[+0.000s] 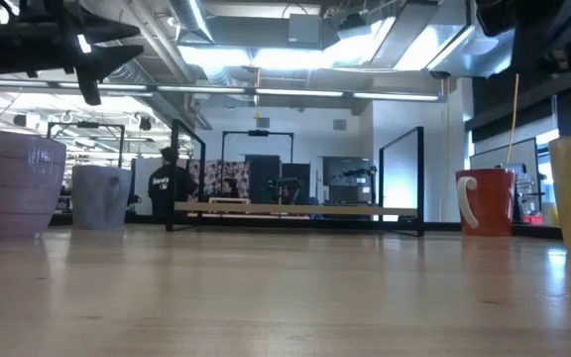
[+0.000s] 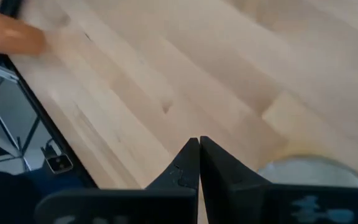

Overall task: Place coffee mugs
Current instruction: Put the yellow mug on the shelf

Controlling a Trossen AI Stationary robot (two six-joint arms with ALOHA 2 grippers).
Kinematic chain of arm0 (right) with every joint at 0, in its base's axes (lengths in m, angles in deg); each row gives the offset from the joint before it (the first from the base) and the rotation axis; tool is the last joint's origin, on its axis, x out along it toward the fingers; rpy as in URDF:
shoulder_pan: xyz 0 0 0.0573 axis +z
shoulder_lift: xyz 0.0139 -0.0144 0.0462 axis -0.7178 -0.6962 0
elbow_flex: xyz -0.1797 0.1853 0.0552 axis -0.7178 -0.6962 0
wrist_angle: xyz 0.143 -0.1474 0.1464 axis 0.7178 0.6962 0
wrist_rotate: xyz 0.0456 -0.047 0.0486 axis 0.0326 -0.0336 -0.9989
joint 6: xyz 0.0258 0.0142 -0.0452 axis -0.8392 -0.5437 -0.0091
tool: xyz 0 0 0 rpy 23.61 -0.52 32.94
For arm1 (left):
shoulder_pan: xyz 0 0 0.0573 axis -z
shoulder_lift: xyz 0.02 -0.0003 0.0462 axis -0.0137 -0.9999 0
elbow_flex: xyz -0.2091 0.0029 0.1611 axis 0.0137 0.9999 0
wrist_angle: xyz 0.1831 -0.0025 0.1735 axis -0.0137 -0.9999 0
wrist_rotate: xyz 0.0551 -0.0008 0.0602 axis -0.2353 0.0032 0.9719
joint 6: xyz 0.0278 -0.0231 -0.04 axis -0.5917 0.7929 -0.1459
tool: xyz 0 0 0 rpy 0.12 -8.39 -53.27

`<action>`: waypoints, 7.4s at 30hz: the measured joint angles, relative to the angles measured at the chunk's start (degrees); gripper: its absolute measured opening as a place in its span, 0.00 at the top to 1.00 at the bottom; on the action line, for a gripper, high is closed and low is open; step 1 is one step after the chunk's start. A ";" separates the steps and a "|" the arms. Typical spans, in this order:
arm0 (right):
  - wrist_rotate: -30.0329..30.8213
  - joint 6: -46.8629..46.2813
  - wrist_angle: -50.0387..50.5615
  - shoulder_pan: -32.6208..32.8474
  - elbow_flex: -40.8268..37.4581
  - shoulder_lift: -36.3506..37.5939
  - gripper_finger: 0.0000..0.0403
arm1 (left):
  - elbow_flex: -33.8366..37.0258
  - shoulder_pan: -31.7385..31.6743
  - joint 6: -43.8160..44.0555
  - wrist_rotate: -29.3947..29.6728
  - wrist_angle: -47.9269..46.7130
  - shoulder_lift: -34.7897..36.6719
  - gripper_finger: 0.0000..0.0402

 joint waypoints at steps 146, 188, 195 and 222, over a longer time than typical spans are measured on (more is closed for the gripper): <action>43.68 -30.10 0.33 32.26 1.77 -28.71 0.37 | 0.02 0.00 8.81 2.25 -10.60 0.00 0.69; 51.76 -28.41 -20.94 25.09 -10.89 -39.09 0.92 | 0.02 -0.01 8.63 6.40 -10.64 0.02 0.69; 50.53 -19.59 -21.56 23.89 -5.14 -39.11 0.92 | 0.02 -0.01 5.28 3.14 -11.19 0.02 0.69; 51.70 7.34 -20.84 -9.65 18.45 -39.11 0.92 | 0.00 -0.01 7.08 -1.84 -13.98 0.02 0.69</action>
